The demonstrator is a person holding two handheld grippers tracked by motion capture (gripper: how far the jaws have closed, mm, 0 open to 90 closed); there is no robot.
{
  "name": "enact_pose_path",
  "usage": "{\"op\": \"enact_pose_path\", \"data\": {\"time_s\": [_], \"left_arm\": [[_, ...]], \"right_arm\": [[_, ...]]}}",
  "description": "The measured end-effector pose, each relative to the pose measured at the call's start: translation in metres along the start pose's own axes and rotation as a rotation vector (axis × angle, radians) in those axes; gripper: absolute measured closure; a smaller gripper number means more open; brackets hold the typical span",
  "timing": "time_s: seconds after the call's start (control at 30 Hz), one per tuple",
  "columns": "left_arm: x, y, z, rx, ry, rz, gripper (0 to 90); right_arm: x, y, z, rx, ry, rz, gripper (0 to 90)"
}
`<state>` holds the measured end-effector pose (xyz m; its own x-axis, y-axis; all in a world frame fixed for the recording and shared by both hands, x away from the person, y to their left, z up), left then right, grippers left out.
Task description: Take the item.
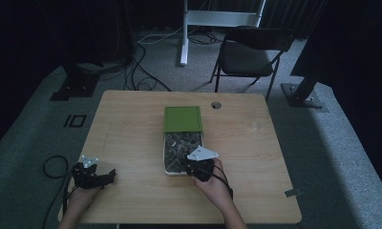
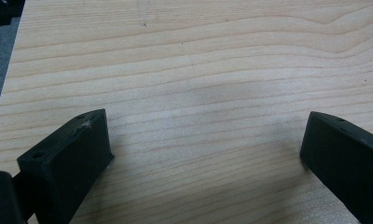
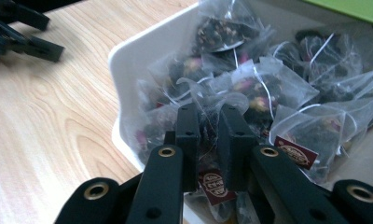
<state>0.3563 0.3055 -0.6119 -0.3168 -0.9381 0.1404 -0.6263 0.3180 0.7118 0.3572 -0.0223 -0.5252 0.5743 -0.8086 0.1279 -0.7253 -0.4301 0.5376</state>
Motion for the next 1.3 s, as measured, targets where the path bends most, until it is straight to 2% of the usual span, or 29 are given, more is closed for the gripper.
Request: {"op": "enact_pose_path", "data": {"time_s": [0.37, 0.77, 1.13, 1.3], "left_arm": [[0.000, 0.000, 0.000, 0.000, 0.000, 0.000, 2.3], [0.000, 0.000, 0.000, 0.000, 0.000, 0.000, 2.3], [0.000, 0.000, 0.000, 0.000, 0.000, 0.000, 2.3], [0.000, 0.000, 0.000, -0.001, 0.000, 0.000, 2.3]], "right_arm": [[0.000, 0.014, -0.014, 0.041, 0.002, -0.021, 80.7], [0.010, 0.026, -0.030, 0.105, -0.017, -0.012, 80.9], [0.028, 0.039, -0.044, 0.153, -0.047, 0.007, 81.0], [0.041, 0.046, -0.049, 0.174, -0.062, 0.037, 80.9]]}}
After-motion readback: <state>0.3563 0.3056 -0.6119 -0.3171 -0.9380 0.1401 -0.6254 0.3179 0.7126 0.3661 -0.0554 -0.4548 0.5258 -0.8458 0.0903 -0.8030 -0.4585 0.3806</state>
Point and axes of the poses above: each handheld gripper's, and its own axes: y roughly backward along the jaws, z roughly out of its underside, x roughly to its right, the point moved 9 cm from there along -y, roughly forward along the jaws, and after that the axes turned 12 degrees about z, right-handed, at the moved point
